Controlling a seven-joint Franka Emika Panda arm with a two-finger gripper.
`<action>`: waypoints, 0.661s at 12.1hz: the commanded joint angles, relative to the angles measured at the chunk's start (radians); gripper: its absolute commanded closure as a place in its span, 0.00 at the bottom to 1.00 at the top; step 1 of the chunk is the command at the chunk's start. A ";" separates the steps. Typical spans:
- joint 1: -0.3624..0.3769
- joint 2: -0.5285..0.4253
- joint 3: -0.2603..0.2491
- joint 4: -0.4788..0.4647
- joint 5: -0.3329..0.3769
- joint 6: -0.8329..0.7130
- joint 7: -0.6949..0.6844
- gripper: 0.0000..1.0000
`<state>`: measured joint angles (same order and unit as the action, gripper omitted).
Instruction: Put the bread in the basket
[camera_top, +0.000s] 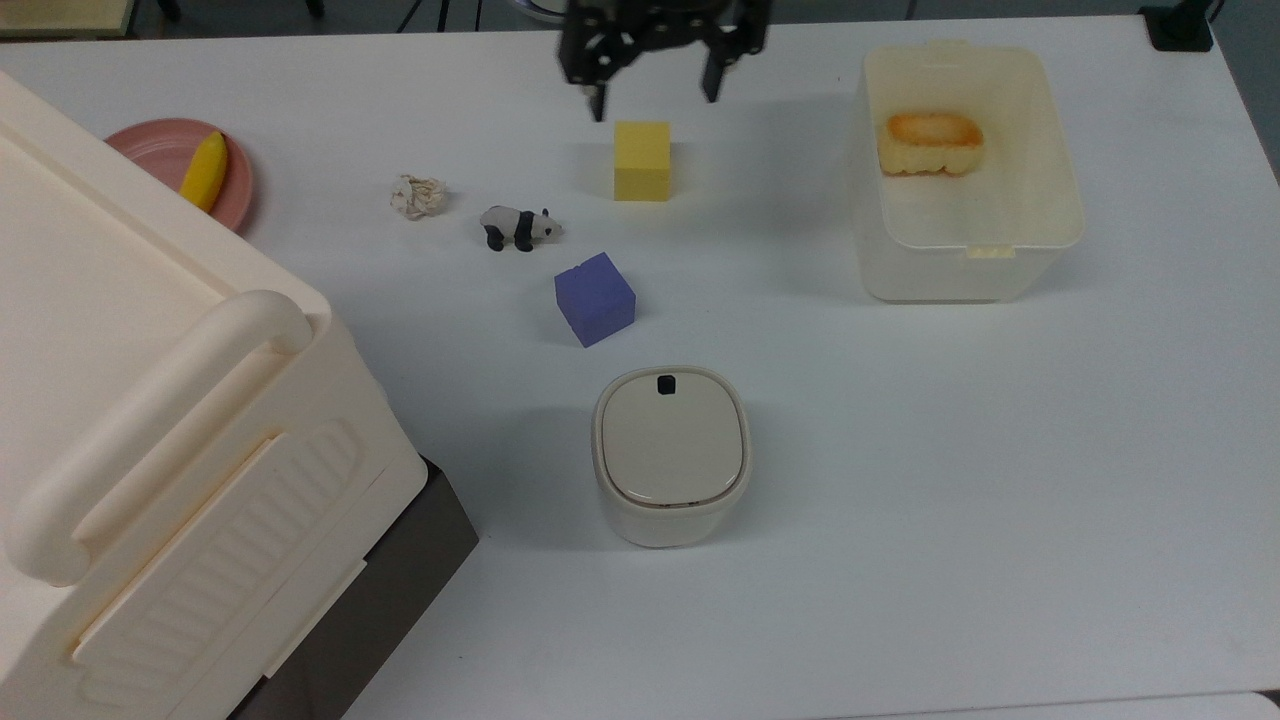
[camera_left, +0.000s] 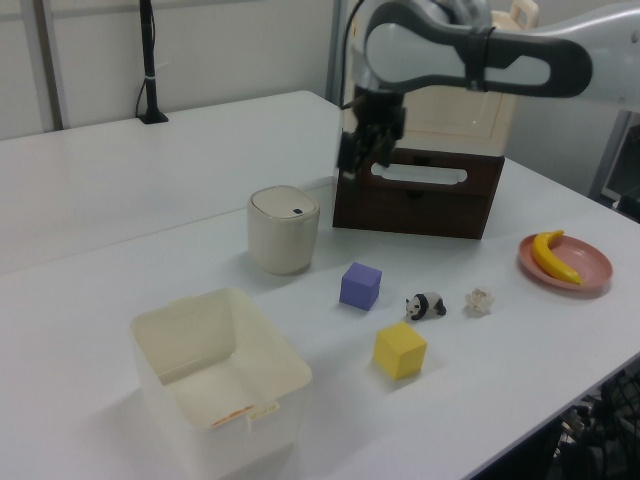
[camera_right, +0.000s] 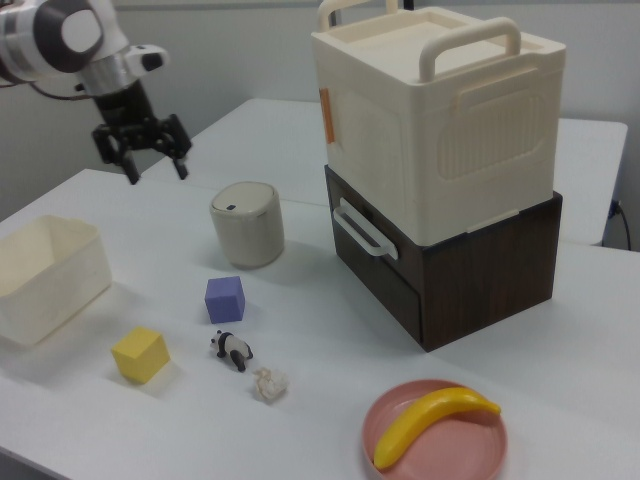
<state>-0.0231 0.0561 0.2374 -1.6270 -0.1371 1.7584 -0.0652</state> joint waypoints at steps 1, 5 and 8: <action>-0.058 -0.044 -0.036 -0.024 -0.010 -0.016 0.033 0.00; -0.106 -0.062 -0.043 -0.027 -0.010 -0.054 0.041 0.00; -0.113 -0.085 -0.068 -0.019 0.002 -0.103 0.050 0.00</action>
<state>-0.1386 0.0212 0.1943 -1.6274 -0.1371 1.7143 -0.0447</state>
